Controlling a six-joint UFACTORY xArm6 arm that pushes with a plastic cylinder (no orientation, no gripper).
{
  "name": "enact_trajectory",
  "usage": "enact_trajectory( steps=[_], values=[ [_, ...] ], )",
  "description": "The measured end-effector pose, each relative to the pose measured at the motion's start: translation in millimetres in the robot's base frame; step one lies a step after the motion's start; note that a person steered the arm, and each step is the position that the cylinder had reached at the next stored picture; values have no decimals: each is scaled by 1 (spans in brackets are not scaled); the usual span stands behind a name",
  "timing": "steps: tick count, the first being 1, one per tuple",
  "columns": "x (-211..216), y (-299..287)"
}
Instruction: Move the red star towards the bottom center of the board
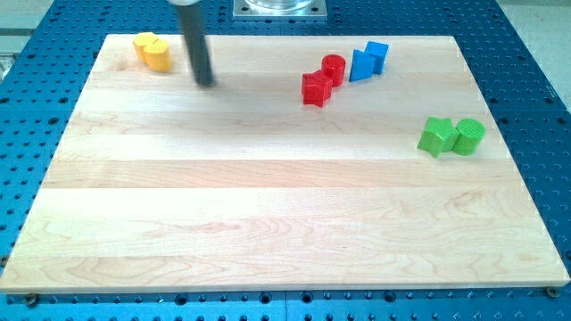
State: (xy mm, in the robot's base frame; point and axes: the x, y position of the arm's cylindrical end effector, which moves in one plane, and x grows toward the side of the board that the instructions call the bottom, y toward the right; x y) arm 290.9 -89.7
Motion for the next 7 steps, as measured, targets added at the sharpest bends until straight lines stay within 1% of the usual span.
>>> enact_trajectory(
  steps=[1,2,3,4,5,6,7],
  values=[
    [-6,97],
    [-16,150],
    [-53,151],
    [-49,204],
    [-19,209],
    [43,161],
    [63,100]
  ],
)
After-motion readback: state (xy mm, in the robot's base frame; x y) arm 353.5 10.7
